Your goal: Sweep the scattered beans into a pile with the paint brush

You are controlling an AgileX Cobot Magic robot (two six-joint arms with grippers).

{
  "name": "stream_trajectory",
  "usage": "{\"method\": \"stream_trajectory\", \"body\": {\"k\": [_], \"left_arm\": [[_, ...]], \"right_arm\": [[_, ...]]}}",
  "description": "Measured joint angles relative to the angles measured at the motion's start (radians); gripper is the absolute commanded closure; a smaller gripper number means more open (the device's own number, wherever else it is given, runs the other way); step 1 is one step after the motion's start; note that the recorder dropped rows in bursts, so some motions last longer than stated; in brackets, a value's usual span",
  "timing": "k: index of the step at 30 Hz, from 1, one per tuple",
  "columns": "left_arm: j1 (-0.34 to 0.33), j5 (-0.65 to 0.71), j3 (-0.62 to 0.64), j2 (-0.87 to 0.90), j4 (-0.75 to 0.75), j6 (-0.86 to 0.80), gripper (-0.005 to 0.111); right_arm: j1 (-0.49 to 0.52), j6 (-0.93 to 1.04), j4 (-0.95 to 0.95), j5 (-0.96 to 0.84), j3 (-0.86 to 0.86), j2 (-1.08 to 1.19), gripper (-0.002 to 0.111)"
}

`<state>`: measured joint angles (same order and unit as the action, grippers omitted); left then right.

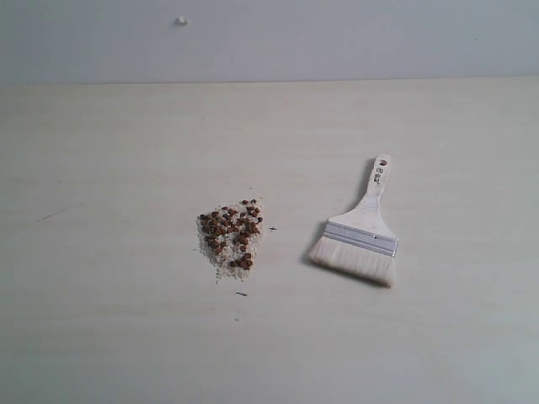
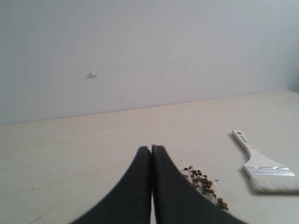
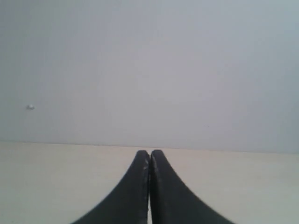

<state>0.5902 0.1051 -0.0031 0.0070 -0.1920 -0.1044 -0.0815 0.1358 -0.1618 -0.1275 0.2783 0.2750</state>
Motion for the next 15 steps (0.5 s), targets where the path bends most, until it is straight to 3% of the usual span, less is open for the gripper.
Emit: {"method": "stream_trajectory", "body": {"k": [8,15], "left_arm": [[0.000,0.000,0.000,0.000,0.000,0.000,0.107],[0.000,0.000,0.000,0.000,0.000,0.000,0.107]], "right_arm": [[0.104,-0.004,0.020,-0.005,-0.176,-0.189,0.108],[0.120,-0.004,0.037,-0.057,-0.274,-0.243,0.108]]}}
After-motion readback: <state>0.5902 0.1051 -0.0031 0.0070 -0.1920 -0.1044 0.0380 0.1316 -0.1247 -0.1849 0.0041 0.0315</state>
